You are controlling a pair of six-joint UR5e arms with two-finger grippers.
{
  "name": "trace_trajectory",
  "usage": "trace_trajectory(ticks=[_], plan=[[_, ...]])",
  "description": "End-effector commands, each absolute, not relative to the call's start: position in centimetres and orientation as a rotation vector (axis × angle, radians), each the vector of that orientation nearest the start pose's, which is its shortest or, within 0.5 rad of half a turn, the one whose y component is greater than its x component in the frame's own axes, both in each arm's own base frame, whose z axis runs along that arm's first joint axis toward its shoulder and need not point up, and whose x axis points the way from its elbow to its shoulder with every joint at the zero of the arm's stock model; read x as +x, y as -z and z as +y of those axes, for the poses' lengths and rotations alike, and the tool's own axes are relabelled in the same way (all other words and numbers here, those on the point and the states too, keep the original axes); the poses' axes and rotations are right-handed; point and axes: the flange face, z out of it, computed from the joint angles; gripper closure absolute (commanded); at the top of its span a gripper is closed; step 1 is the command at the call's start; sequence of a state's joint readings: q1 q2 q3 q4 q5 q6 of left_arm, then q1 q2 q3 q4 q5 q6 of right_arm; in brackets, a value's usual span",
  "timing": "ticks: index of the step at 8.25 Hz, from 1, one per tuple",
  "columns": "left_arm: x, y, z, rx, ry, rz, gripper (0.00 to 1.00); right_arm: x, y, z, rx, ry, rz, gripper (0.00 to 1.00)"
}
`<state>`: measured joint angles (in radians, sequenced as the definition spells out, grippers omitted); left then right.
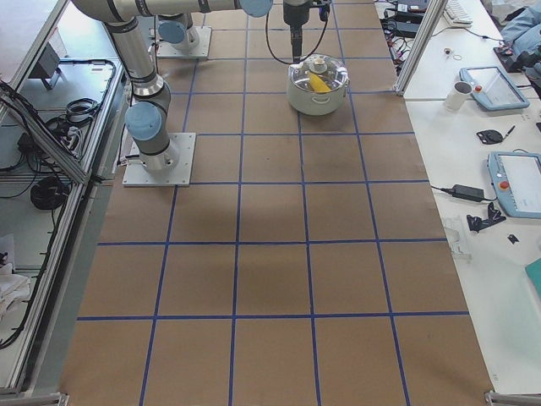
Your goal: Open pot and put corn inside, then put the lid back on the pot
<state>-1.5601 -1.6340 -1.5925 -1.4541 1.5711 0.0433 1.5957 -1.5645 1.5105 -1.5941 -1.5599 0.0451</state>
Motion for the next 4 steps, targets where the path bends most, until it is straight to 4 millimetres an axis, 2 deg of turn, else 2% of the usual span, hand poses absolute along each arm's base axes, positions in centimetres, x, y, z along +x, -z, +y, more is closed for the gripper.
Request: trace_trajectory(ticks=[1, 4], plan=[[-12.83, -45.65, -52.14, 0.058, 0.048, 3.138, 0.00, 14.75, -51.84, -49.67, 0.023, 0.123, 3.117, 0.00], [-12.76, -45.65, -52.16, 0.055, 0.048, 3.138, 0.00, 14.72, -51.69, -49.72, 0.016, 0.119, 3.120, 0.00]])
